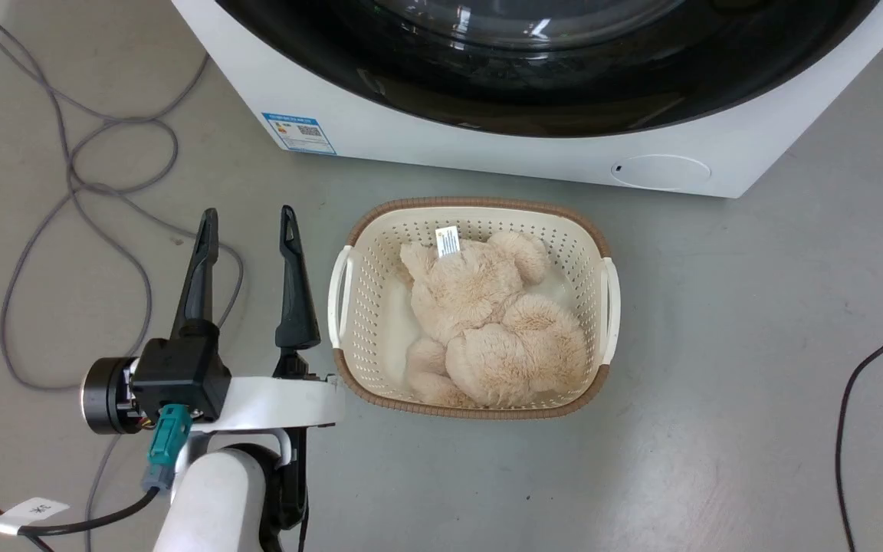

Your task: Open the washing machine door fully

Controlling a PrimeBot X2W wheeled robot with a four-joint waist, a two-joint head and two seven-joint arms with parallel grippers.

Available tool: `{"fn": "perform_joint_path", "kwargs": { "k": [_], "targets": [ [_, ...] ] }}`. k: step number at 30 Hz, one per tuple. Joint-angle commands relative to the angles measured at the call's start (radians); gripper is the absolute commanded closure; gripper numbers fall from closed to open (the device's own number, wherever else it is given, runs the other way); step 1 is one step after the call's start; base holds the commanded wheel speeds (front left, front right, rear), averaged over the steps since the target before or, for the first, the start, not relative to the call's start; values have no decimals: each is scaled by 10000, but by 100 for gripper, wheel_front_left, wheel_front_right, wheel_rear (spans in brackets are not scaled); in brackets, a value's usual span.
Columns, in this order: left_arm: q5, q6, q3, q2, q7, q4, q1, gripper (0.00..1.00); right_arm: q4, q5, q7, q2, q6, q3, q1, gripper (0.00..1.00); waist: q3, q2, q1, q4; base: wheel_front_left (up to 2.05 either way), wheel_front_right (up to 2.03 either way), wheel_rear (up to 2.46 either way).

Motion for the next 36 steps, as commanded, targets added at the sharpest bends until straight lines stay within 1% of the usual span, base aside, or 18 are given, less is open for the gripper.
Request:
{"fn": "perform_joint_path", "kwargs": {
  "k": [1, 11, 15, 20, 28, 36],
  "targets": [
    [-70, 75, -38, 10, -104, -38, -155, 0, 190, 338, 245, -40, 9, 225, -373, 100, 26, 0, -1, 20, 0, 0, 0],
    [-173, 209, -156, 10, -306, -8, -207, 0, 546, 1632, 2003, -431, 10, 1115, -795, 100, 17, 0, -1, 100, 0, 0, 0],
    [-168, 182, -124, 10, -306, 36, -136, 0, 490, 1863, 2792, -464, 10, 1323, -560, 100, -166, 0, -1, 66, 0, 0, 0],
    [-124, 133, -69, 10, -306, 94, -24, 0, 376, 1980, 3244, -530, 10, 1528, -244, 100, -397, 0, -1, 3, 0, 0, 0],
    [-29, 39, 93, 10, -306, 215, 348, 0, 40, 2247, 4065, -538, 10, 1909, 670, 100, -1027, 0, -1, -176, 0, 0, 0],
    [79, -113, 172, 10, -306, 347, 726, 0, -1069, 2567, 4934, -632, 10, 2344, 2095, 100, -1656, 0, -1, -329, 0, 0, 0]
  ]
}}
